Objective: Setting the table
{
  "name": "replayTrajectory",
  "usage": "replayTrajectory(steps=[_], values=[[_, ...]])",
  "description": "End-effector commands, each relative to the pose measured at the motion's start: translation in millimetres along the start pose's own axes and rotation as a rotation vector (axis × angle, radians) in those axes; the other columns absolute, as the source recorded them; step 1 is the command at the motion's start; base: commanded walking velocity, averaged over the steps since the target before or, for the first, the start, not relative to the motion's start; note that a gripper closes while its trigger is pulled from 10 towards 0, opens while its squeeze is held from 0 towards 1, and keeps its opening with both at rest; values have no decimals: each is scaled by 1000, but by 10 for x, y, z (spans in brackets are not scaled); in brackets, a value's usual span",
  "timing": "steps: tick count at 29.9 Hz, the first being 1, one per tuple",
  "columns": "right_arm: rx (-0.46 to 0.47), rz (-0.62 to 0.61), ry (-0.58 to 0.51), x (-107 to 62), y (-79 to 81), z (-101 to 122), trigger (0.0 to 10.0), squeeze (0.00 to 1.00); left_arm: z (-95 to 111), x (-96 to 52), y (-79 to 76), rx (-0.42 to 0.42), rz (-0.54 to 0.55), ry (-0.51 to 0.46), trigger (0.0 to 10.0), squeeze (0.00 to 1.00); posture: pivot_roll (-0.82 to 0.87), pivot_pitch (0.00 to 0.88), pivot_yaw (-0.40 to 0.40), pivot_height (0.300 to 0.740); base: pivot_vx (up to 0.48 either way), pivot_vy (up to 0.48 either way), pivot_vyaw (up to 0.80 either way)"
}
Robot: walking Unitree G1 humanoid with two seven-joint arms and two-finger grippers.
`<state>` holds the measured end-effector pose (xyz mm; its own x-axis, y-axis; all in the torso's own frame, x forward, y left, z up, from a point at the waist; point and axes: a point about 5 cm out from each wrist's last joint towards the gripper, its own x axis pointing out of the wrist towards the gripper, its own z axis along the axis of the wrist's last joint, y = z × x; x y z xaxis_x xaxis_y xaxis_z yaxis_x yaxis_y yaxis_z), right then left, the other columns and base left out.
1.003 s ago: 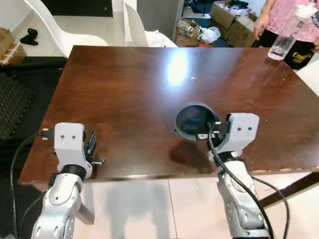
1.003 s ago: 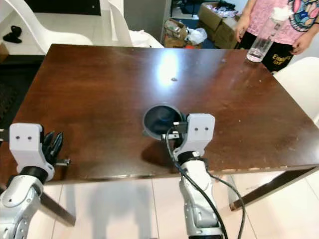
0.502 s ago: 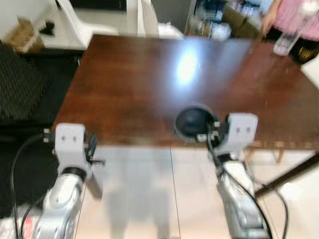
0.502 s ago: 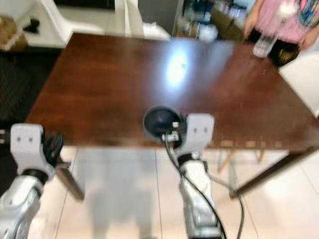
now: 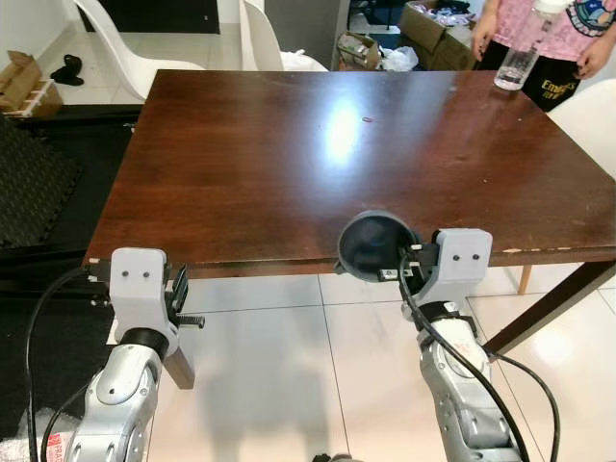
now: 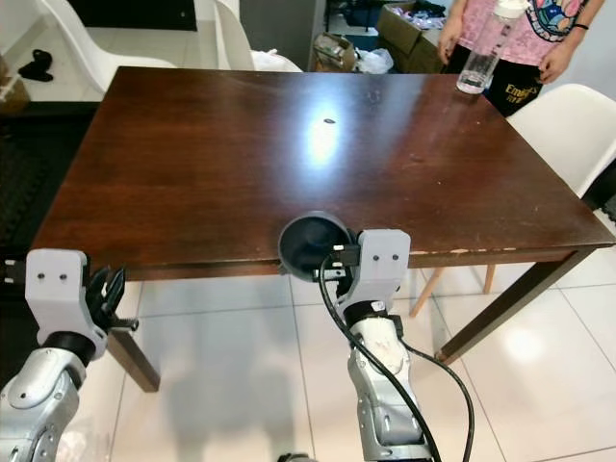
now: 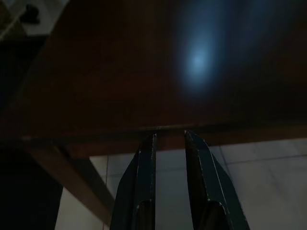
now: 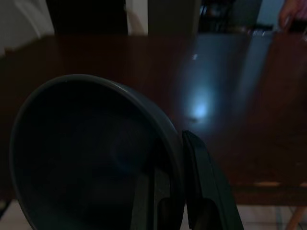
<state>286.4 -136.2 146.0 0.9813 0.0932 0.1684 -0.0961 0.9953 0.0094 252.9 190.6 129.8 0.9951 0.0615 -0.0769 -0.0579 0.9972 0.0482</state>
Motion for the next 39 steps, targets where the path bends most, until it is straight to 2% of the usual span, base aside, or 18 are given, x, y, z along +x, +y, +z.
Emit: replayTrajectory(steps=[1, 6, 13, 36, 37, 39], values=[[-30, 14, 34, -60, -19, -110, 10000, 0, -146, -25, 55, 11, 6, 48, 10000, 0, -39, 61, 14, 740, 0, 0, 0], [-86, 3, 60, -130, -116, -196, 10000, 0, -234, -34, 84, 26, 7, 76, 10000, 0, -45, 63, 15, 740, 0, 0, -640], [-104, -23, 65, -150, -213, -211, 10000, 0, -241, -27, 57, 20, -1, 74, 10000, 0, -49, 65, 16, 740, 0, 0, -800], [-109, -15, 60, -140, -198, -234, 10000, 0, -222, 3, 18, 12, -27, 56, 10000, 0, -47, 62, 15, 740, 0, 0, -800], [-120, -13, 74, -157, -218, -272, 10000, 0, -252, -11, 21, 17, -41, 69, 10000, 0, -48, 60, 14, 740, 0, 0, -800], [-200, -8, 157, -279, -325, -509, 10000, 0, -430, -93, 56, 40, -88, 135, 10000, 0, -46, 58, 12, 740, 0, 0, -800]])
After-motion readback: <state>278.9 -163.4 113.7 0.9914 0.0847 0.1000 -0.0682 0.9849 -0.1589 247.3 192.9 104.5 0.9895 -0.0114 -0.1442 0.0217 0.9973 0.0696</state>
